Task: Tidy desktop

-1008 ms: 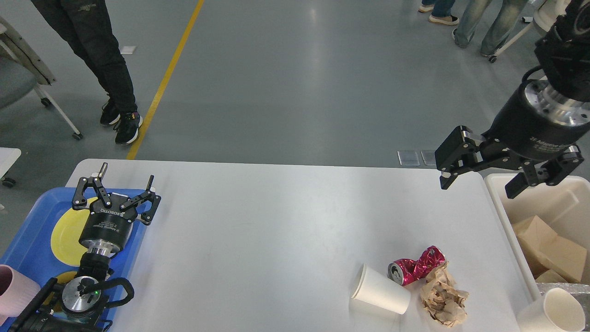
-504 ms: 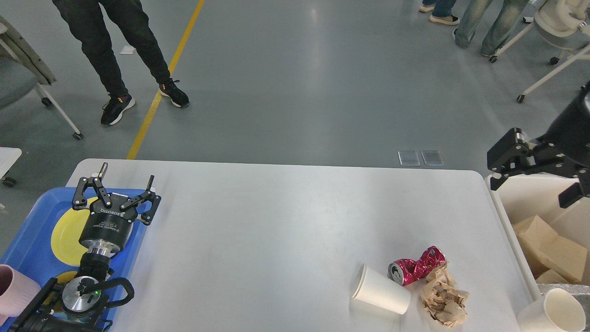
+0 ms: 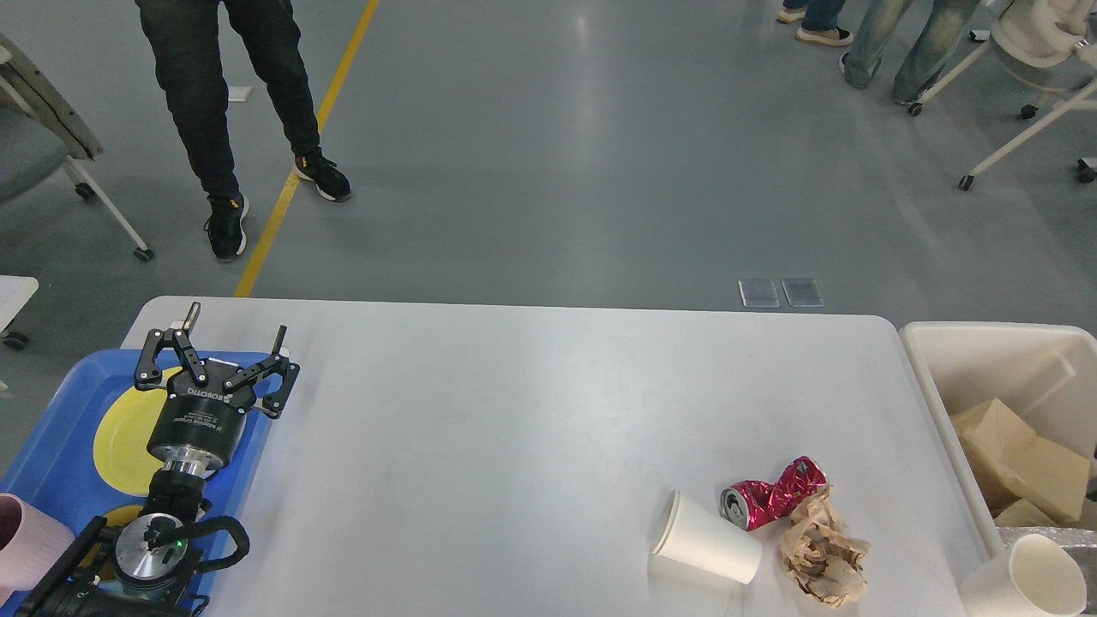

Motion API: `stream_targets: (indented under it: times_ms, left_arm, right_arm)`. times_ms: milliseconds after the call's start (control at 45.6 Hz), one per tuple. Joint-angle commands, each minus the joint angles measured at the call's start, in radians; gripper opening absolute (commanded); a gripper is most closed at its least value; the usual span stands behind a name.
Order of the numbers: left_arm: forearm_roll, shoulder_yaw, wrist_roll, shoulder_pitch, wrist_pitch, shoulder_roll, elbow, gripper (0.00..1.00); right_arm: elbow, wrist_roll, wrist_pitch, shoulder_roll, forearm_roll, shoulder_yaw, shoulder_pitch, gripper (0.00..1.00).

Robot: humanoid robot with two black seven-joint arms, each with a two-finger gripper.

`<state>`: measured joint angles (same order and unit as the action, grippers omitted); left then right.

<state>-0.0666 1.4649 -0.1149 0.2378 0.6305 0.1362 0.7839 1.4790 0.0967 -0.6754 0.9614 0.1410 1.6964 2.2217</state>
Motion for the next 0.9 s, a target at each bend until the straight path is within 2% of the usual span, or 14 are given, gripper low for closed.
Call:
stream_targets:
  times_ms: [0,175,219,373,460,658,767,877]
  left_arm:
    - [0.001,0.0,0.0,0.0,0.0,0.0,0.0,0.97]
    - [-0.001,0.0,0.0,0.0,0.0,0.0,0.0,0.97]
    - [-0.001,0.0,0.0,0.0,0.0,0.0,0.0,0.97]
    - [0.001,0.0,0.0,0.0,0.0,-0.001,0.0,0.97]
    - [0.001,0.0,0.0,0.0,0.0,-0.001,0.0,0.97]
    - [0.001,0.0,0.0,0.0,0.0,0.0,0.0,0.97]
    - [0.001,0.0,0.0,0.0,0.0,-0.001,0.0,0.97]
    - [-0.001,0.0,0.0,0.0,0.0,0.0,0.0,0.97]
  right_arm:
    - [-0.039,0.0,0.071,0.106,0.003,-0.043,-0.074,0.98]
    - [-0.054,0.003,0.166,0.138,0.002,-0.179,-0.255,0.97]
    - [-0.068,0.003,0.224,0.137,0.002,-0.265,-0.375,0.97]
    - [-0.114,0.001,0.329,0.125,-0.007,-0.425,-0.615,0.97]
    - [-0.135,0.001,0.352,0.119,-0.011,-0.514,-0.709,0.96]
    - [-0.23,0.001,0.356,0.048,-0.029,-0.676,-0.921,0.88]
    - [-0.287,0.001,0.356,0.008,-0.055,-0.75,-1.019,0.8]
    - [-0.325,0.001,0.355,-0.018,-0.061,-0.796,-1.073,0.58]
